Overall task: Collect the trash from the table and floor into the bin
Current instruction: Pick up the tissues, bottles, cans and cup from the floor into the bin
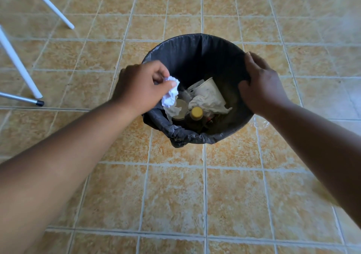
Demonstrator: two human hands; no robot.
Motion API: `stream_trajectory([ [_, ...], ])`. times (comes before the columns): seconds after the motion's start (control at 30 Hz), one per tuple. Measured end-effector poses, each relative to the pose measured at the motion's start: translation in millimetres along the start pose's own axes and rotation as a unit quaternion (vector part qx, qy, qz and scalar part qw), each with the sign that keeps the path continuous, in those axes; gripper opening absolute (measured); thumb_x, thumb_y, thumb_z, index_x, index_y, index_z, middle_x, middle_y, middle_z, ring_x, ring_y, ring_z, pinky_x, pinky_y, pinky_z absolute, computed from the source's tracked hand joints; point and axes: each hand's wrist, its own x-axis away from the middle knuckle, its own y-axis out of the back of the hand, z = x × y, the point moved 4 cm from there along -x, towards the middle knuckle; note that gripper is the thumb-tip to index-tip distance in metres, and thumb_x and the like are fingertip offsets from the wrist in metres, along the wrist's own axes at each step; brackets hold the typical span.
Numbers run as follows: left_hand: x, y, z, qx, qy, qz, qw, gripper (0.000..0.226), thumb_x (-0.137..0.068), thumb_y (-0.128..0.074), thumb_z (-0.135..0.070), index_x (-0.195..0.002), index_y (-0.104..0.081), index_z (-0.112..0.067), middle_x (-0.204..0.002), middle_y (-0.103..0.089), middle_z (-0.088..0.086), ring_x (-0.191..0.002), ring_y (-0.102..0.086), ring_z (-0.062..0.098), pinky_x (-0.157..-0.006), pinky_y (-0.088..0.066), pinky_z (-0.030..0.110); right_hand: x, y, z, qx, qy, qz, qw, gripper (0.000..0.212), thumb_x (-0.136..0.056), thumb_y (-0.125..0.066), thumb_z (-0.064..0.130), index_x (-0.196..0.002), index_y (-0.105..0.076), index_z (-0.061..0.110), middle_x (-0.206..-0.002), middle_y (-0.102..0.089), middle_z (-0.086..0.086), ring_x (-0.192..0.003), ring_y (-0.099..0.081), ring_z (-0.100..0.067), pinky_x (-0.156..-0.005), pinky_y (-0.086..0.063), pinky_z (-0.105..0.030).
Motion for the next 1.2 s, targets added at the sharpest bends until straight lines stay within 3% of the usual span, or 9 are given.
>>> stream_trajectory([
  [0.07,1,-6,-2,-0.066,-0.024,-0.004,0.998,0.028,-0.079,-0.068,-0.053,-0.091,-0.069,-0.027,-0.082,-0.072,-0.011,-0.092,-0.064,0.018,-0.092,-0.041,0.037,1,0,0,-0.001,-0.002,0.001,1.0,0.068,-0.09,-0.045,0.008,-0.155,-0.025,0.01,-0.162,-0.024,-0.008,-0.146,-0.028,-0.03,-0.115,-0.029,-0.035],
  [0.17,-1,-10,-2,-0.136,-0.036,-0.014,0.99,0.034,-0.082,-0.065,-0.059,-0.101,-0.07,-0.03,-0.093,-0.072,-0.009,-0.104,-0.058,0.023,-0.083,-0.023,0.033,0,1,-1,-0.001,-0.002,-0.002,1.0,0.068,-0.09,-0.044,0.009,-0.155,-0.025,0.01,-0.162,-0.024,-0.008,-0.146,-0.027,-0.03,-0.116,-0.029,-0.035],
  [0.33,2,-9,6,-0.14,-0.064,-0.064,0.986,0.036,-0.089,-0.06,-0.047,-0.111,-0.07,-0.02,-0.112,-0.067,0.001,-0.113,-0.054,0.032,-0.089,-0.034,0.038,1,0,-2,-0.006,-0.002,-0.003,1.0,0.068,-0.091,-0.045,0.008,-0.155,-0.024,0.009,-0.162,-0.024,-0.008,-0.147,-0.027,-0.03,-0.116,-0.029,-0.035],
  [0.43,0,-10,10,-0.127,-0.026,-0.058,0.99,0.049,-0.092,-0.061,-0.038,-0.132,-0.058,-0.011,-0.142,-0.05,0.008,-0.135,-0.041,0.031,-0.105,-0.031,0.039,1,0,-1,-0.007,0.002,-0.004,1.0,0.067,-0.091,-0.045,0.008,-0.155,-0.024,0.009,-0.162,-0.024,-0.009,-0.146,-0.028,-0.03,-0.115,-0.029,-0.034],
  [0.53,-2,-16,13,-0.095,0.049,0.019,0.994,0.067,-0.098,-0.05,-0.045,-0.153,-0.03,-0.013,-0.164,-0.017,0.003,-0.151,-0.013,0.021,-0.119,-0.016,0.04,1,1,-1,-0.012,0.0,-0.004,1.0,0.068,-0.091,-0.046,0.008,-0.155,-0.025,0.009,-0.162,-0.025,-0.009,-0.146,-0.029,-0.03,-0.115,-0.029,-0.033],
  [0.7,-1,-20,13,-0.126,0.05,0.073,0.988,0.076,-0.099,-0.039,-0.053,-0.157,-0.01,-0.013,-0.166,0.004,0.0,-0.152,0.003,0.016,-0.123,-0.008,0.038,2,1,-1,-0.014,0.002,-0.004,1.0,0.067,-0.091,-0.046,0.008,-0.155,-0.026,0.008,-0.161,-0.025,-0.009,-0.145,-0.03,-0.03,-0.114,-0.03,-0.034],
  [0.97,-2,-19,13,-0.158,0.046,0.082,0.983,0.08,-0.098,-0.038,-0.056,-0.157,-0.01,-0.01,-0.166,0.006,0.001,-0.152,0.004,0.016,-0.123,-0.008,0.039,-3,1,-2,-0.04,0.007,0.003,0.999,0.067,-0.091,-0.048,0.01,-0.155,-0.027,0.009,-0.161,-0.027,-0.007,-0.146,-0.029,-0.027,-0.114,-0.028,-0.03],
  [1.07,-1,-18,13,-0.162,0.046,0.079,0.982,0.079,-0.097,-0.038,-0.056,-0.157,-0.011,-0.01,-0.166,0.005,0.0,-0.152,0.004,0.016,-0.122,-0.008,0.038,-7,6,-8,-0.104,0.004,-0.001,0.995,0.059,-0.097,-0.05,0.021,-0.152,-0.034,0.011,-0.158,-0.035,-0.006,-0.144,-0.033,-0.022,-0.114,-0.028,-0.028],
  [1.2,0,-18,14,-0.16,0.046,0.073,0.983,0.078,-0.097,-0.041,-0.054,-0.156,-0.013,-0.01,-0.166,0.003,0.0,-0.152,0.003,0.016,-0.122,-0.007,0.037,-18,11,-46,-0.242,-0.08,-0.019,0.967,0.058,-0.099,-0.05,0.044,-0.149,-0.042,0.014,-0.152,-0.045,-0.005,-0.135,-0.047,-0.017,-0.111,-0.036,-0.031],
])
